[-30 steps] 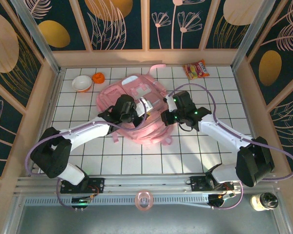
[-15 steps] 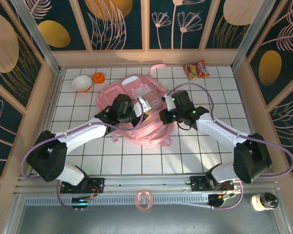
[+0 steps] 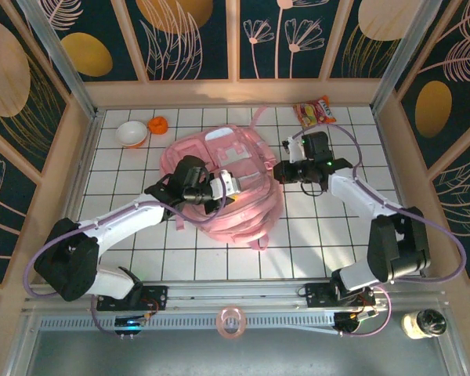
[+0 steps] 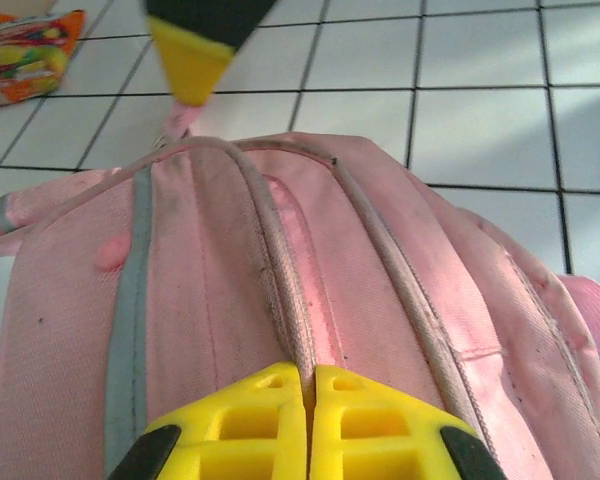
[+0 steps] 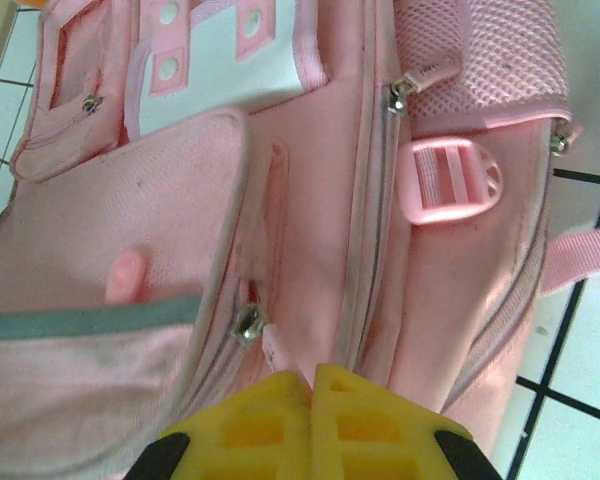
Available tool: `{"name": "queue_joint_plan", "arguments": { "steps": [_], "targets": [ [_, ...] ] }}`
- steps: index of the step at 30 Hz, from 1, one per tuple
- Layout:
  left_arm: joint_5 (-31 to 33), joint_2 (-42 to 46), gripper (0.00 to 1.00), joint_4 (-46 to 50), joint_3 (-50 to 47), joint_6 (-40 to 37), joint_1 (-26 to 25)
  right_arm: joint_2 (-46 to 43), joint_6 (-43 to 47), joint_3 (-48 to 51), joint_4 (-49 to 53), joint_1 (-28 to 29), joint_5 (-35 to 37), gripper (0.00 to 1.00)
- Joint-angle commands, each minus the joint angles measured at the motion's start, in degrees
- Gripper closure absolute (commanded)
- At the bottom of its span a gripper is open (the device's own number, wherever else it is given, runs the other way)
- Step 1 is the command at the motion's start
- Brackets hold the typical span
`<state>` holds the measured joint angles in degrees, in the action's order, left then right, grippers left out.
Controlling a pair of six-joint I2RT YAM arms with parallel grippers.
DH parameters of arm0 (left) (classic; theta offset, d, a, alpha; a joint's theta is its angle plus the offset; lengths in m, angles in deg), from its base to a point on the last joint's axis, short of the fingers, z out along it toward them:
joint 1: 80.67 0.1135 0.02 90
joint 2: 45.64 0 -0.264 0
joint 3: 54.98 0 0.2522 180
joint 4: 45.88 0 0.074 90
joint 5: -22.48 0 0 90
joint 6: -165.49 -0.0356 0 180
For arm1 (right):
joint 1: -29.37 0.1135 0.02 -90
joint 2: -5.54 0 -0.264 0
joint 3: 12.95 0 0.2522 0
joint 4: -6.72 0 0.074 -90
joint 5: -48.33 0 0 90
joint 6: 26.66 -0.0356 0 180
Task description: Pack the student bag
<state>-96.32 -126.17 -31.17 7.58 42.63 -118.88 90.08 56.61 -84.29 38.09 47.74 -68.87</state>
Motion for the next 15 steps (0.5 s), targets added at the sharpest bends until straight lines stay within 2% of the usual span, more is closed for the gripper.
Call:
{"name": "queue_joint_plan", "arguments": {
  "steps": [1, 7, 9, 10, 11, 12, 13, 15],
  "targets": [
    [-16.9, 1.6, 1.0, 4.8, 1.8, -7.6, -1.0, 3.1, -0.6, -2.3, -7.1, -0.5, 0.9, 1.0],
    [-20.1, 1.0, 1.0, 5.4, 2.6, -10.5, -1.1, 6.3, -4.4, -0.5, -12.9, 1.6, 0.1, 1.0],
    [-16.7, 0.5, 1.0, 4.6, 2.3, -8.1, -1.1, 6.6, -6.6, 0.1, -14.9, 1.6, 1.4, 1.0],
    [-13.7, 0.4, 0.9, 3.5, 2.1, -5.2, -1.2, 6.2, -7.5, 0.4, -15.4, 1.4, 2.8, 1.0],
    [-11.1, 0.6, 0.72, 2.2, 1.7, -2.6, -1.2, 5.6, -8.3, 0.9, -15.7, 1.2, 4.1, 1.0],
    [-9.3, 1.2, 0.34, 0.6, 1.1, 0.3, -1.1, 5.0, -9.1, 1.5, -15.9, 0.8, 5.2, 0.97],
    [-8.3, 2.2, 0.01, -1.1, 0.4, 3.7, -0.9, 4.3, -9.6, 1.9, -15.4, 0.1, 5.7, 0.84],
    [-7.6, 4.5, 0.01, -5.6, -1.1, 12.2, -0.2, 3.1, -10.1, 2.4, -13.9, -1.2, 6.3, 0.6]
  ]
}}
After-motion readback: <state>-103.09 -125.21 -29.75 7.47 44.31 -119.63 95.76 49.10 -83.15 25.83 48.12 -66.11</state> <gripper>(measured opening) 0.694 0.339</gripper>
